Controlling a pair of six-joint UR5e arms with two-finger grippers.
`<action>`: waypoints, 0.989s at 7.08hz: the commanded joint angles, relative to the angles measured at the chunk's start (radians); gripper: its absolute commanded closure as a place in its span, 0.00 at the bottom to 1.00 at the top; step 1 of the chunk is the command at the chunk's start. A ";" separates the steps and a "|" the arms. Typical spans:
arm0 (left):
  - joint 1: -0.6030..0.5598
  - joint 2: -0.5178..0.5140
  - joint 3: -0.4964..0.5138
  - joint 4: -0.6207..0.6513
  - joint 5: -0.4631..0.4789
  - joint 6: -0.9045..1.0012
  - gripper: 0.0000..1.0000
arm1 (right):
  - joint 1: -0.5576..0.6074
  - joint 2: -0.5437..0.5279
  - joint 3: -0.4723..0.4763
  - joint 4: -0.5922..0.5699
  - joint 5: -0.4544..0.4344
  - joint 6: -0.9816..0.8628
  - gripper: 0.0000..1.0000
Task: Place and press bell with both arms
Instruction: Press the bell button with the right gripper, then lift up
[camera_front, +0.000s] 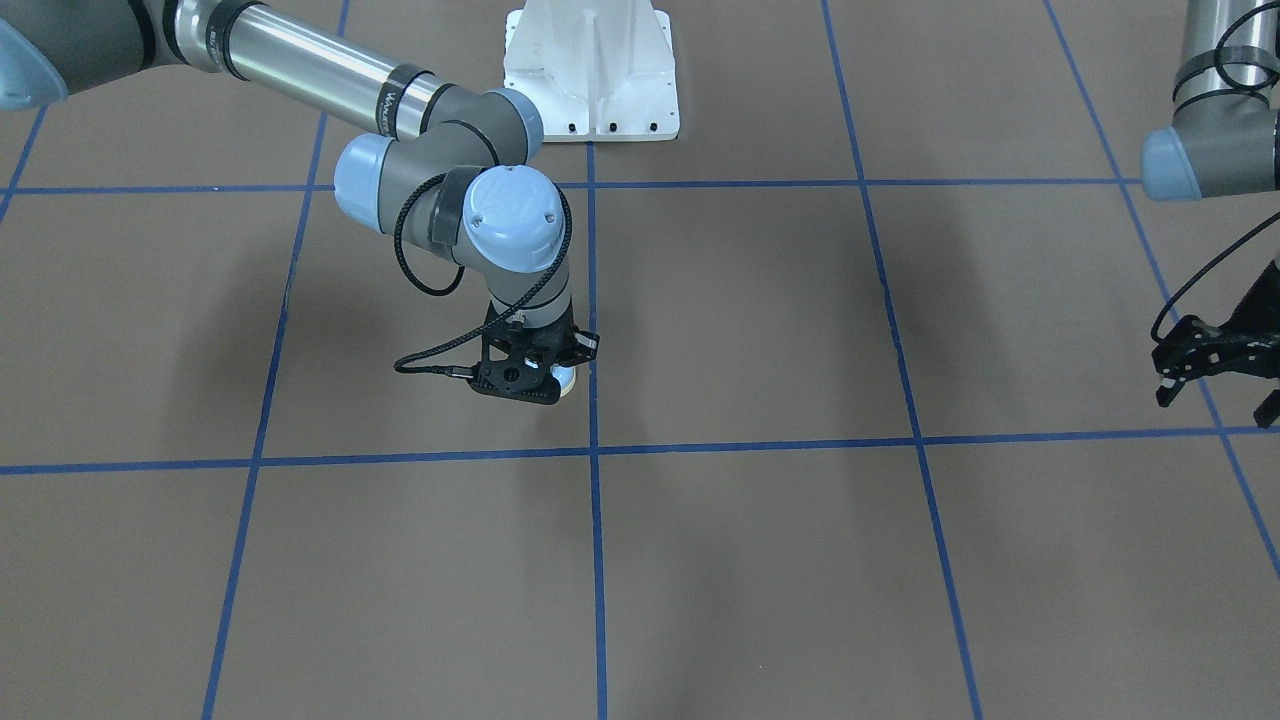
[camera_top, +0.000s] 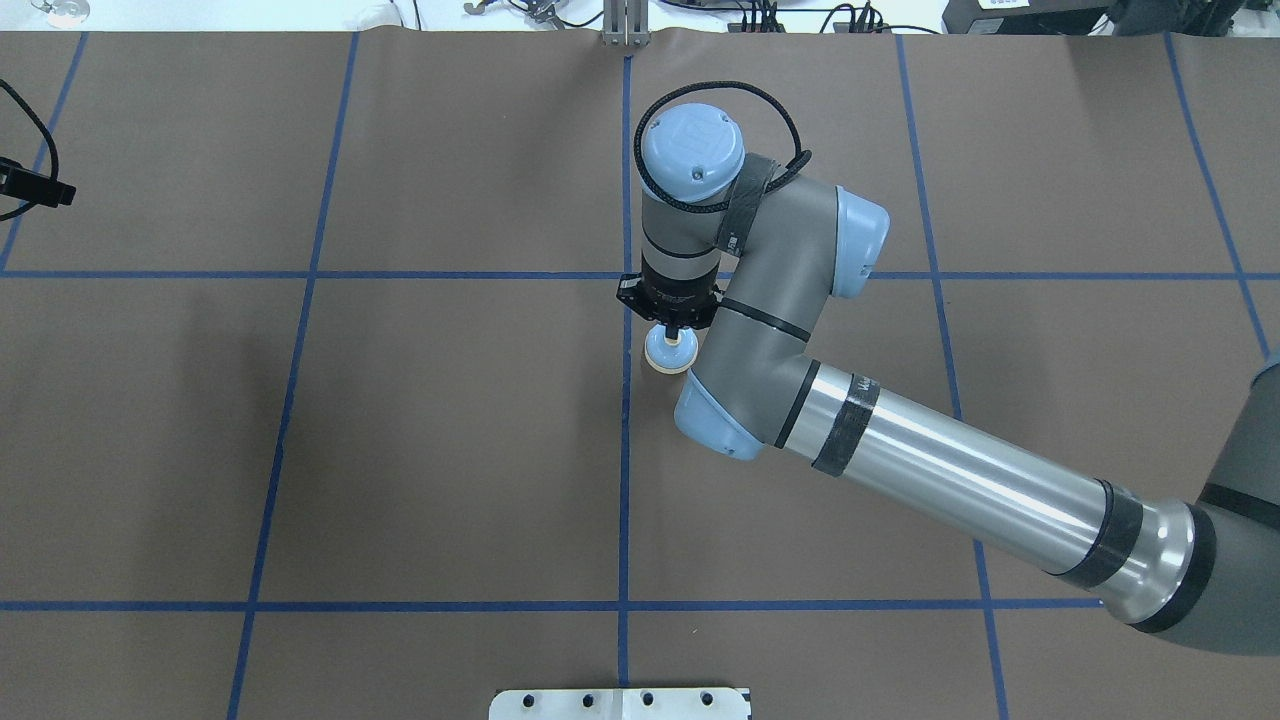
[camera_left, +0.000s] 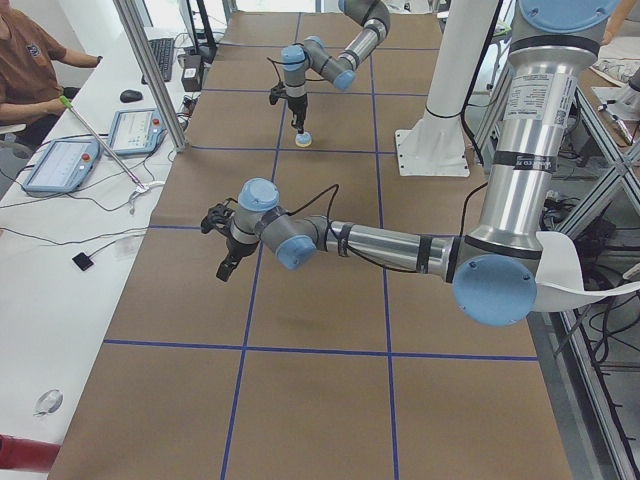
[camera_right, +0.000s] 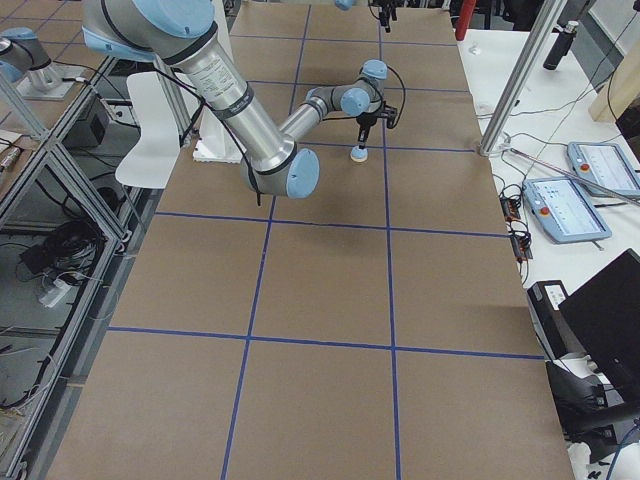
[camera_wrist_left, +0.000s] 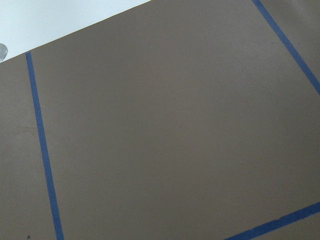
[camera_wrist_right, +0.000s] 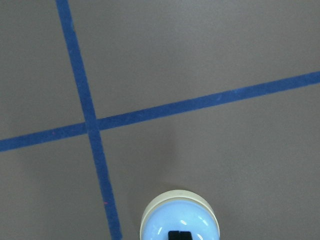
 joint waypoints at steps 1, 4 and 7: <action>-0.001 -0.004 -0.001 0.006 0.000 0.000 0.00 | -0.007 -0.003 -0.008 0.002 -0.002 -0.002 1.00; -0.002 -0.006 -0.003 0.017 0.000 0.000 0.00 | 0.010 0.008 0.012 0.005 0.011 -0.002 1.00; -0.002 -0.007 -0.004 0.018 0.000 0.000 0.00 | 0.123 0.010 0.131 -0.021 0.124 0.007 0.64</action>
